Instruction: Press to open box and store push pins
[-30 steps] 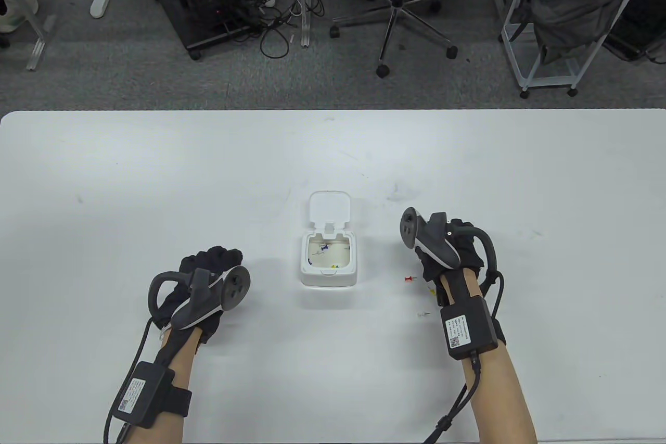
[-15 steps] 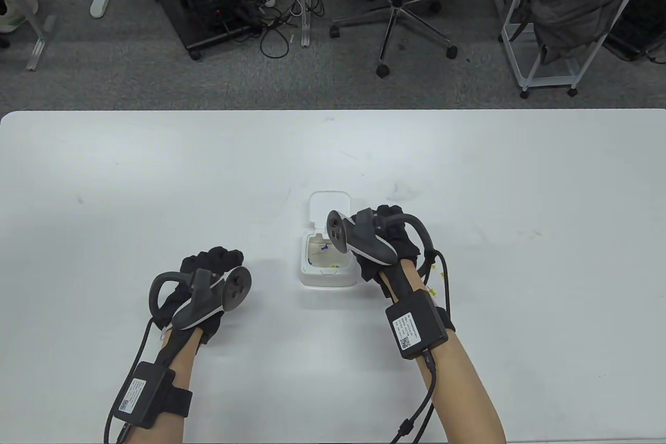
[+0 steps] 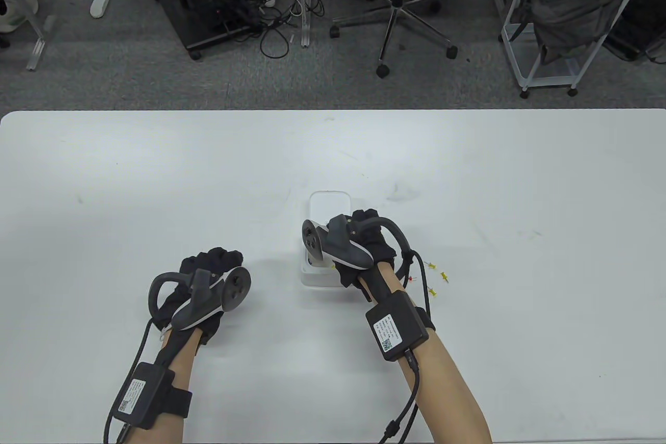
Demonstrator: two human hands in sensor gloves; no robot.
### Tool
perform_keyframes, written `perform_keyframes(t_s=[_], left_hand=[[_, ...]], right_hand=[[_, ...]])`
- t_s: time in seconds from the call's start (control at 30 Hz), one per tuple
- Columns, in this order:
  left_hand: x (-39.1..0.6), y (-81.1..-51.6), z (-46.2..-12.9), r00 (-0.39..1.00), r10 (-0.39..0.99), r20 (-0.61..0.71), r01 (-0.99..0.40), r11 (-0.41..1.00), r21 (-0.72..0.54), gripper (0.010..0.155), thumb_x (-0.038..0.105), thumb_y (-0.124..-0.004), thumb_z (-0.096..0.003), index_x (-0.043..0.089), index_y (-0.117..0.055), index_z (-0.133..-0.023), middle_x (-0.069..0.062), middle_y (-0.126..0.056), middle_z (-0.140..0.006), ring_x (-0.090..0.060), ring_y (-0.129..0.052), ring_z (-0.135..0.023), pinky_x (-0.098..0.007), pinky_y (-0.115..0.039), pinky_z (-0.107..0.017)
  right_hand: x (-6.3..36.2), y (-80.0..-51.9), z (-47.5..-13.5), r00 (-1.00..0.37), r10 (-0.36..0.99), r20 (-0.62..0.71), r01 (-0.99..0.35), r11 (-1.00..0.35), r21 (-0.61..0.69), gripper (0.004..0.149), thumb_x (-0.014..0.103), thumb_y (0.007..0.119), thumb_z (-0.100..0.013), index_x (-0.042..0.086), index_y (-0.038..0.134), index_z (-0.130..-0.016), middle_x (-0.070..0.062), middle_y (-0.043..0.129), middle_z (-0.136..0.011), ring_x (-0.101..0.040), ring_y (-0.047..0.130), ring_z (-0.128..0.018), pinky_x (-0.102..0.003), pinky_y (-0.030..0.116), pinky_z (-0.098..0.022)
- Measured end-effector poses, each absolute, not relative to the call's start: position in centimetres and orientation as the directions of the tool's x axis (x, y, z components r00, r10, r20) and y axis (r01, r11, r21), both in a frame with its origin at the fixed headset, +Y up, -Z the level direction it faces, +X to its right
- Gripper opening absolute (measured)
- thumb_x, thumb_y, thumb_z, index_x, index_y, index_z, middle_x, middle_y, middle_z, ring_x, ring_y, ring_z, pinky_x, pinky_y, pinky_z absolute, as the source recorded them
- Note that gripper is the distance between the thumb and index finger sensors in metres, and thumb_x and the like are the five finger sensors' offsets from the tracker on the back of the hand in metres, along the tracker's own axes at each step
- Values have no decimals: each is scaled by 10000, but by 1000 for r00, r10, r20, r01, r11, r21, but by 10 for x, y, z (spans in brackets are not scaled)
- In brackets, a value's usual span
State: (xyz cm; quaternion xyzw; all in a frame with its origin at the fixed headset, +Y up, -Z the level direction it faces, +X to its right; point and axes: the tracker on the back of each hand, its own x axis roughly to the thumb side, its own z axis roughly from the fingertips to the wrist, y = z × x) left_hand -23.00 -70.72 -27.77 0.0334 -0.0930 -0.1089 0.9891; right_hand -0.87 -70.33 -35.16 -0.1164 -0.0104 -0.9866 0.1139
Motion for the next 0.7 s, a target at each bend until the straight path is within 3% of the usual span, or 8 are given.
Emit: perform_keyframes(t_s=[0.4, 0.7], left_hand=[[-230, -708, -278, 959, -220, 177, 206, 974, 93, 508, 499, -691, -517, 316, -727, -989, 48, -844, -991, -177, -978, -777, -485, -795, -722], [-229, -708, -278, 958, -221, 181, 208, 974, 92, 509, 499, -690, -517, 317, -723, -991, 49, -845, -991, -177, -980, -776, -485, -794, -723]], right_hand=[[14, -688, -351, -962, -205, 179, 205, -979, -15, 490, 494, 778, -354, 323, 740, -812, 92, 914, -791, -241, 889, -771, -582, 646, -748], [66, -697, -353, -968, -243, 63, 245, -969, 32, 504, 503, 779, -345, 326, 740, -816, 93, 913, -796, -238, 887, -777, -581, 643, -754]])
